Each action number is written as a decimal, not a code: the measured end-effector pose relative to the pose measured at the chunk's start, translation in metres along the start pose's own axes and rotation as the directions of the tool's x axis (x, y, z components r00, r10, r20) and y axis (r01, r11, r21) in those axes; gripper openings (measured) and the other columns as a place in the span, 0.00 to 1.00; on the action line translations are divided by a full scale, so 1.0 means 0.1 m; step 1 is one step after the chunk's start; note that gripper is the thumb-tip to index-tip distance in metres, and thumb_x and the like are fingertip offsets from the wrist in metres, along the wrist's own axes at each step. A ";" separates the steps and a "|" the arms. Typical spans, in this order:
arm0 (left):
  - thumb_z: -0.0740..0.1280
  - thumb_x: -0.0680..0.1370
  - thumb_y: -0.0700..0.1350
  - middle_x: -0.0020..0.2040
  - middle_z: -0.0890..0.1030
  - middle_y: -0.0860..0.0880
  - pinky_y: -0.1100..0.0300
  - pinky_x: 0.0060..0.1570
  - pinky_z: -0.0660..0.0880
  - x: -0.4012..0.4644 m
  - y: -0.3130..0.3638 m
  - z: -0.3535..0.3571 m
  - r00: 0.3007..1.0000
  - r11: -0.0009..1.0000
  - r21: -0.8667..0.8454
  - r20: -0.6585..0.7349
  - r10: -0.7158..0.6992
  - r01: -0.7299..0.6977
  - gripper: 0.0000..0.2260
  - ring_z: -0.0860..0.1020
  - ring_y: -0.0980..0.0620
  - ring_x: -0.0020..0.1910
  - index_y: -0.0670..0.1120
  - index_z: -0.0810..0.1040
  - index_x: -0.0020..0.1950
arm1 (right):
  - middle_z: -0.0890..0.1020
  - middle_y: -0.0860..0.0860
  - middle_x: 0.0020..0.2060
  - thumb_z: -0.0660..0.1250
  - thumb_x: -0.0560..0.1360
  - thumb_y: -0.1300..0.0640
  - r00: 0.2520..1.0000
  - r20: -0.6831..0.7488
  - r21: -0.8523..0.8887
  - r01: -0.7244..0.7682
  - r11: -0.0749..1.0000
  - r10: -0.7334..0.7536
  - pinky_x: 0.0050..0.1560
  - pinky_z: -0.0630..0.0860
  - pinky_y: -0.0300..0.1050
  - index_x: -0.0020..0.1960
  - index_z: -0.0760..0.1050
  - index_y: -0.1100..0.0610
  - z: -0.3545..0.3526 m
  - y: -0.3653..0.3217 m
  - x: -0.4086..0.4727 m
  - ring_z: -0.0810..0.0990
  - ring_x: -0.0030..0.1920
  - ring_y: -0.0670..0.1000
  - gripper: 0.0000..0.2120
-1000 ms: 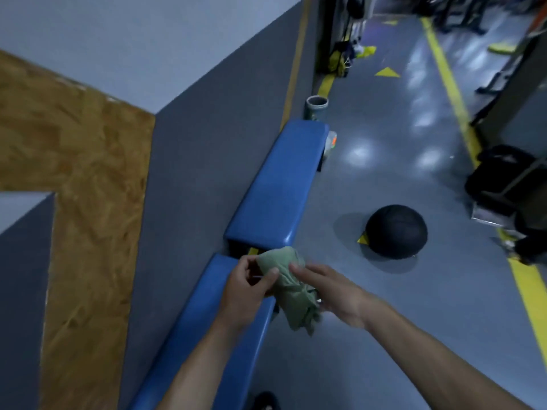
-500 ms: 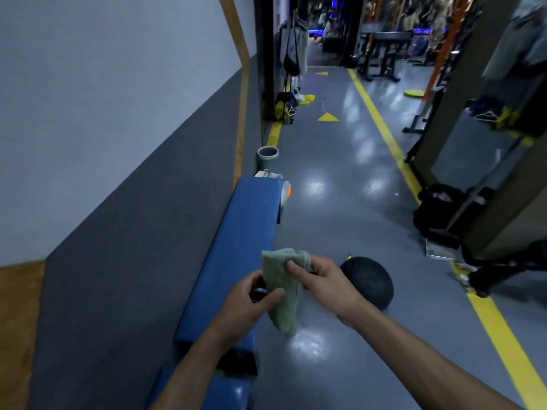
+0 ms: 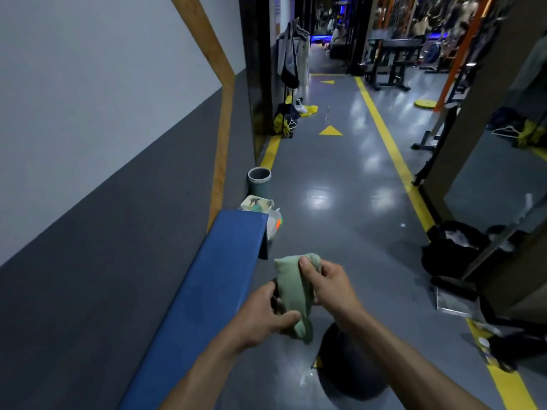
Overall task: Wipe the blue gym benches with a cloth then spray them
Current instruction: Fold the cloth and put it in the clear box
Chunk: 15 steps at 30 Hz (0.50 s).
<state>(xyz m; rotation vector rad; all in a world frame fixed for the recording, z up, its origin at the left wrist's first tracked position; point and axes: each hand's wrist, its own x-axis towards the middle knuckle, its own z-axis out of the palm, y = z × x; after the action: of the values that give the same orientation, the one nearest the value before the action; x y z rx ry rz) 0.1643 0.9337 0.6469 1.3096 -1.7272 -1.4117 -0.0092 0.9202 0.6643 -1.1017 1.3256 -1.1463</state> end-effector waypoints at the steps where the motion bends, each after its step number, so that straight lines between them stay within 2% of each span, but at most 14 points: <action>1: 0.77 0.72 0.46 0.50 0.84 0.51 0.57 0.47 0.82 0.19 0.03 -0.05 1.000 1.000 0.012 -0.004 -0.001 0.001 0.19 0.83 0.55 0.47 0.51 0.77 0.60 | 0.82 0.46 0.30 0.67 0.81 0.53 1.000 0.019 0.011 0.007 1.000 -0.007 0.29 0.73 0.36 0.45 0.82 0.59 -0.05 -0.03 0.19 0.78 0.31 0.42 0.12; 4: 0.76 0.74 0.50 0.52 0.84 0.48 0.55 0.46 0.81 0.81 0.10 -0.22 1.000 0.998 -0.055 -0.008 -0.002 0.001 0.16 0.83 0.51 0.49 0.51 0.79 0.61 | 0.83 0.49 0.34 0.67 0.80 0.49 1.000 0.009 0.044 -0.021 0.999 0.020 0.32 0.75 0.41 0.49 0.82 0.61 -0.16 -0.11 0.80 0.79 0.35 0.46 0.15; 7: 0.71 0.80 0.46 0.53 0.86 0.49 0.62 0.49 0.78 1.44 0.12 -0.34 1.000 0.991 -0.134 -0.025 -0.013 0.009 0.11 0.84 0.54 0.52 0.45 0.79 0.61 | 0.84 0.51 0.36 0.66 0.81 0.50 0.996 0.058 0.069 -0.068 0.995 0.064 0.30 0.75 0.40 0.52 0.82 0.60 -0.26 -0.14 1.42 0.81 0.34 0.46 0.13; 10: 0.68 0.81 0.43 0.49 0.86 0.53 0.69 0.41 0.75 2.03 0.02 -0.53 0.999 0.987 -0.154 0.006 -0.033 0.034 0.10 0.83 0.61 0.46 0.43 0.79 0.61 | 0.87 0.57 0.47 0.71 0.78 0.54 0.971 0.195 -0.008 -0.136 0.991 0.135 0.41 0.82 0.48 0.56 0.81 0.59 -0.28 -0.15 2.02 0.85 0.43 0.51 0.10; 12: 0.68 0.81 0.41 0.51 0.86 0.51 0.66 0.44 0.76 2.44 -0.09 -0.69 0.998 0.984 -0.168 0.012 -0.056 0.057 0.10 0.84 0.58 0.49 0.43 0.78 0.63 | 0.86 0.57 0.50 0.74 0.76 0.59 0.952 0.245 -0.066 -0.172 0.983 0.183 0.46 0.82 0.50 0.58 0.79 0.56 -0.26 -0.11 2.42 0.85 0.46 0.51 0.12; 15: 0.67 0.82 0.41 0.55 0.86 0.47 0.57 0.54 0.79 3.37 -0.24 -1.07 0.996 0.975 -0.207 0.032 -0.080 0.085 0.12 0.84 0.49 0.56 0.43 0.76 0.65 | 0.86 0.54 0.53 0.75 0.74 0.60 0.932 0.256 -0.095 -0.240 0.966 0.257 0.48 0.82 0.53 0.61 0.76 0.52 -0.18 -0.11 3.29 0.85 0.48 0.50 0.17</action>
<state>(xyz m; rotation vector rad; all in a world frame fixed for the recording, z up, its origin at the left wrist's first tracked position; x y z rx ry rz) 0.1382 0.5829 0.6025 1.2664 -1.5077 -1.6131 -0.0470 0.5942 0.6344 -1.0571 1.2523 -0.7457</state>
